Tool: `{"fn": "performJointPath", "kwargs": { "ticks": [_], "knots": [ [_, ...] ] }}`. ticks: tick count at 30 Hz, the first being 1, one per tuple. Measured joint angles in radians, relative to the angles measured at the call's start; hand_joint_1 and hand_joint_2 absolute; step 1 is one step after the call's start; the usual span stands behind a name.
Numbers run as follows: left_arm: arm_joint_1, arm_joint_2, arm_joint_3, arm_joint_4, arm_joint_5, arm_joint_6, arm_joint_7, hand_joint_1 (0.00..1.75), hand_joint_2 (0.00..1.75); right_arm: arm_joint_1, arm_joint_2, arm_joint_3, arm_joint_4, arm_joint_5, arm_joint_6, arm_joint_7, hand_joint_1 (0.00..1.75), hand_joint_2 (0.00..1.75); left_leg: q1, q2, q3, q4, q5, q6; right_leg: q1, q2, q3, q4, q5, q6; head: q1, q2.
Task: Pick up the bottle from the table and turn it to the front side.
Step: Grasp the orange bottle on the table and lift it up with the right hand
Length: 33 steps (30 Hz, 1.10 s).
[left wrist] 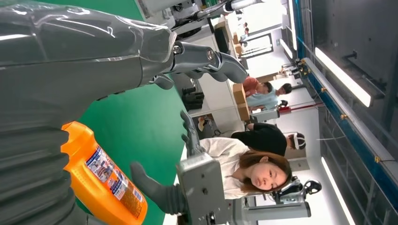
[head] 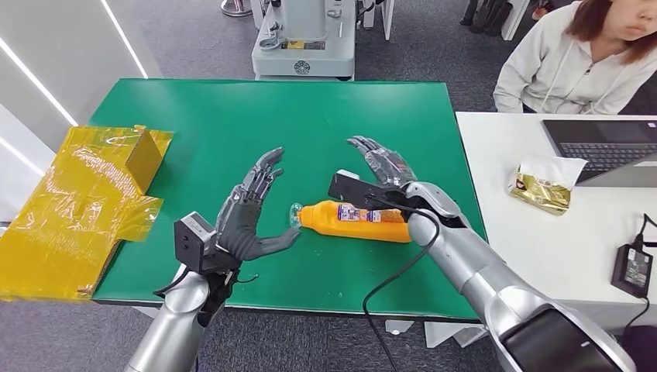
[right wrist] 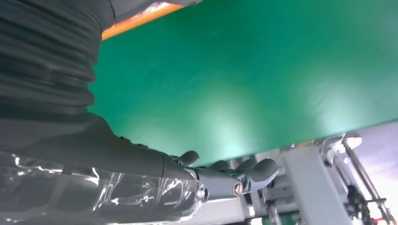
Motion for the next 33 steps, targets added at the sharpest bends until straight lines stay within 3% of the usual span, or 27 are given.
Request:
{"fn": "performJointPath", "kwargs": {
  "ticks": [6,10,19,33],
  "knots": [
    [-0.001,0.0,-0.017,0.001,0.016,-0.008,0.017,0.0,1.75,-0.042,0.092,0.052,0.139,0.019,0.112,0.065,0.0,1.75,0.0,0.0,0.0,0.0,0.0,0.0,0.0,0.0,0.0,0.0,0.0,0.0,0.0,0.0],
    [0.0,0.003,-0.019,0.001,0.032,-0.009,0.031,0.0,1.75,-0.05,0.116,0.096,0.207,0.035,0.195,0.105,0.0,1.75,0.0,-0.001,-0.001,0.0,0.0,0.0,0.0,-0.002,0.0,0.0,0.0,0.0,0.0,0.0],
    [-0.001,0.006,-0.019,0.007,0.054,-0.025,0.054,0.0,1.75,-0.058,0.098,0.171,0.296,0.066,0.276,0.144,0.0,1.75,0.0,-0.001,-0.001,0.001,0.0,0.0,0.0,-0.001,0.0,-0.001,0.0,0.0,0.0,0.0],
    [0.002,0.004,-0.017,0.02,0.049,0.002,0.062,0.0,1.75,-0.067,0.035,0.246,0.325,0.146,0.222,0.181,0.0,1.75,0.0,-0.001,-0.001,0.0,0.0,0.0,0.0,-0.001,0.0,-0.001,0.0,0.0,0.0,0.0]
  ]
}}
